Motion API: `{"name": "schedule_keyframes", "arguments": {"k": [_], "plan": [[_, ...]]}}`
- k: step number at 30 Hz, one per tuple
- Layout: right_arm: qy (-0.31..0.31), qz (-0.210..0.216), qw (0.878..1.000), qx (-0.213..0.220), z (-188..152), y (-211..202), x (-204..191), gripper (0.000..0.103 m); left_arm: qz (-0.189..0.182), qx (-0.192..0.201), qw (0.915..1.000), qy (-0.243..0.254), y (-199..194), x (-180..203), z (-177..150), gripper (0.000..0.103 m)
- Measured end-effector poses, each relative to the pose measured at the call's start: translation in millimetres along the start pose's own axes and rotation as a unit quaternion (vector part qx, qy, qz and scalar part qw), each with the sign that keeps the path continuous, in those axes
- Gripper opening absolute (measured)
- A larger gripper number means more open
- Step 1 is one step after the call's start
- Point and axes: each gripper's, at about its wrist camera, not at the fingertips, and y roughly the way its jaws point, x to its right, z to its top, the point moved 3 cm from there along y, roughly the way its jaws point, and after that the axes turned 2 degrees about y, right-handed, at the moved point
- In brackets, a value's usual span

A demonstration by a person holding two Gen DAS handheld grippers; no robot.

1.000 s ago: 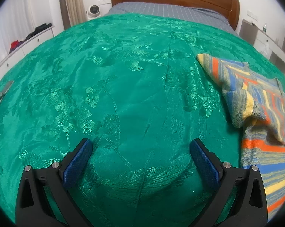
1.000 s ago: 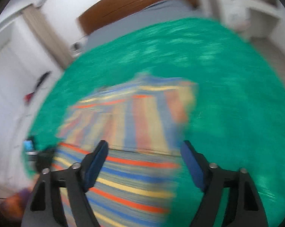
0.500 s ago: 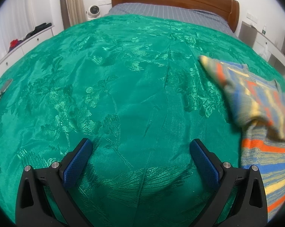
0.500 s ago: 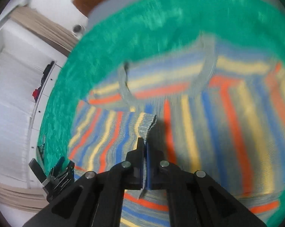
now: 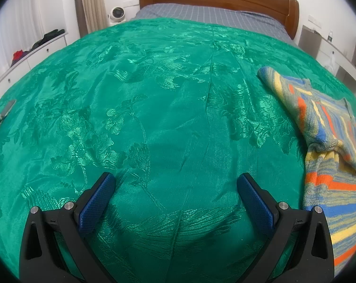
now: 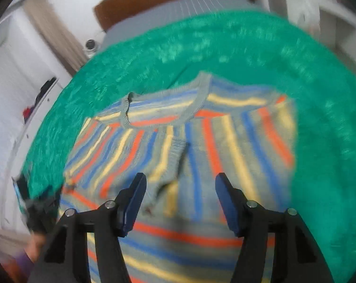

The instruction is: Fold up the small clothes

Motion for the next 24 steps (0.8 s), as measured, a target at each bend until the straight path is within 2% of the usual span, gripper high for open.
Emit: {"name": "schedule_keyframes", "arguments": {"k": [3,6,8,13,15,17,21,24], "plan": [[-0.049,-0.052,0.997,0.033,-29,-39,26,0.074,0.002,-0.002,1.0,0.001,0,0,0,0.103],[-0.06,-0.099,0.992,0.048,-62,-65,57,0.076,0.003,-0.006,1.0,0.002,0,0,1,0.103],[-0.06,-0.127,0.989,0.05,-81,-73,81,0.076,0.004,-0.01,0.9999,0.004,0,0,1,0.103],[-0.019,-0.162,0.985,0.049,-117,-74,133,0.076,0.009,-0.028,0.9995,0.008,-1,1,1,0.103],[0.005,-0.159,0.986,0.049,-125,-66,146,0.085,0.007,-0.038,0.9992,0.01,-3,1,-1,0.103],[0.022,-0.143,0.987,0.066,-130,-67,152,0.087,0.0,-0.044,0.9989,0.014,-6,0,-4,0.103],[0.01,-0.143,0.987,0.072,-131,-62,150,0.096,-0.013,-0.048,0.9985,0.021,-12,-1,-12,0.103],[0.001,-0.147,0.986,0.074,-133,-56,148,0.099,-0.011,-0.048,0.9985,0.026,-14,0,-15,0.103]]}}
